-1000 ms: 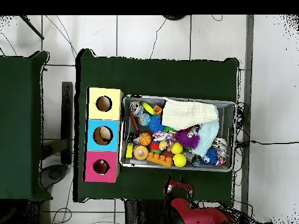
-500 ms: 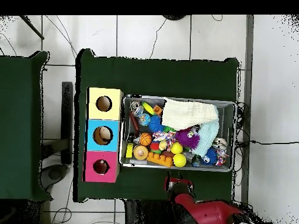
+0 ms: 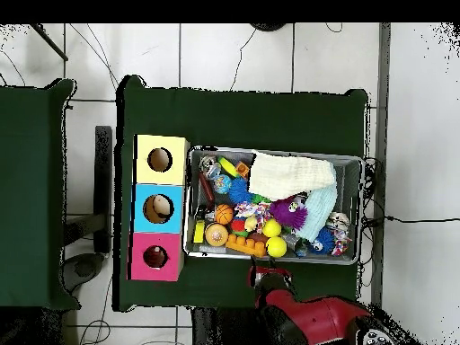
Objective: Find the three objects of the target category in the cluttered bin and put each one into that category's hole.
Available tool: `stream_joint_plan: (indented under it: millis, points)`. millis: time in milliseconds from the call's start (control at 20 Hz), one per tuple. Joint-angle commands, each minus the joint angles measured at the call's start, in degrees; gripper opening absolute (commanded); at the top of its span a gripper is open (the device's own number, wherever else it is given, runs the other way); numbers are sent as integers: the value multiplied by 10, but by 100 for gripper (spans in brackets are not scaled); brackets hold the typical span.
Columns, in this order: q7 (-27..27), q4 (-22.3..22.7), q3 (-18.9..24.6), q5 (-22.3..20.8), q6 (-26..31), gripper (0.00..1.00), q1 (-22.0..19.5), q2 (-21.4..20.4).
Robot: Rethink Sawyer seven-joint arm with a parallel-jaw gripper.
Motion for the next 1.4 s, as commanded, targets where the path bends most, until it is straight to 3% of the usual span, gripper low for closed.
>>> stream_joint_plan:
  millis: [50,150,250,350,400,500,750,850,950,1000,1100,1300,1400]
  points:
    - [1,-119,-26,0,-24,100,45,79]
    - [21,-117,-32,23,-60,100,39,101]
    - [41,-113,-89,94,-106,100,75,121]
    - [40,-119,-194,180,-110,100,154,141]
    - [38,-126,-223,193,-75,100,182,142]
    - [22,-130,-235,202,-36,100,194,137]
    - [12,-129,-248,213,-3,100,206,124]
    - [10,-126,-234,197,11,100,188,106]
    - [0,-131,-179,167,65,100,143,65]
    - [-11,-117,-128,148,109,100,103,29]
    - [-43,-96,-76,155,185,100,64,-20]
    - [-114,-85,-24,184,313,100,37,-78]
    - [-124,-85,-5,181,337,100,28,-89]
